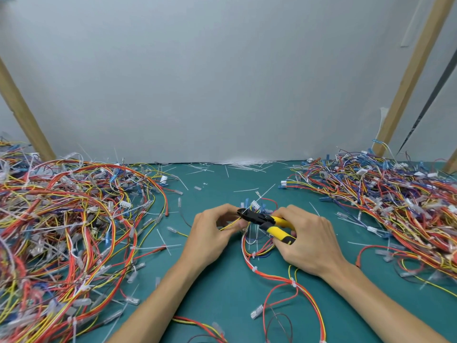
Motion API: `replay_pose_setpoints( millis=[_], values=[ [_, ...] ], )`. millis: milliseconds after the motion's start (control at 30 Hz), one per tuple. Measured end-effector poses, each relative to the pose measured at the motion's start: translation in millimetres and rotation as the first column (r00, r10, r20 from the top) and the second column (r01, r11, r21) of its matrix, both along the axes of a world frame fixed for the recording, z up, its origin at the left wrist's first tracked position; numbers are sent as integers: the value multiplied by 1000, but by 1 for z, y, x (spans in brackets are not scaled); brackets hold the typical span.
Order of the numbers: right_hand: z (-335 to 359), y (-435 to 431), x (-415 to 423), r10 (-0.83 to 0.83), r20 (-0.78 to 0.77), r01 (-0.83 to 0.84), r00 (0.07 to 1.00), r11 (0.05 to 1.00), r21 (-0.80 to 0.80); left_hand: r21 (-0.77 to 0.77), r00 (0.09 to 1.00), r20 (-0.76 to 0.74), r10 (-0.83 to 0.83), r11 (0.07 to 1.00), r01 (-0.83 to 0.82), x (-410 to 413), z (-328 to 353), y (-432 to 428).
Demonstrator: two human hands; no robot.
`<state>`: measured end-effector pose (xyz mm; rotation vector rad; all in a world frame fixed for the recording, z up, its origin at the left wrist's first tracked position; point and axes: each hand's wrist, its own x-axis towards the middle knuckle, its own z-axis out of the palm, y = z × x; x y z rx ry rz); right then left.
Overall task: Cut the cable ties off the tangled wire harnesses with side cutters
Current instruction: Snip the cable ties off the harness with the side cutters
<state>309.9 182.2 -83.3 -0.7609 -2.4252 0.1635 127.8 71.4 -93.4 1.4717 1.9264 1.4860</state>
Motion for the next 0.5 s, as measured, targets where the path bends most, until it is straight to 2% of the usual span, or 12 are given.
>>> replay_pose_setpoints(
  millis=[100, 267, 500],
  values=[
    [1, -1, 0, 27, 1, -27, 1000, 1000, -14, 10, 1000, 10, 1, 1000, -1, -2, -2, 0],
    [3, -1, 0, 67, 54, -65, 996, 997, -46, -24, 983, 103, -152, 988, 156, -2, -3, 0],
    [4, -1, -1, 113, 75, -110, 991, 993, -45, -73, 973, 98, -209, 973, 217, -4, -1, -2]
  ],
)
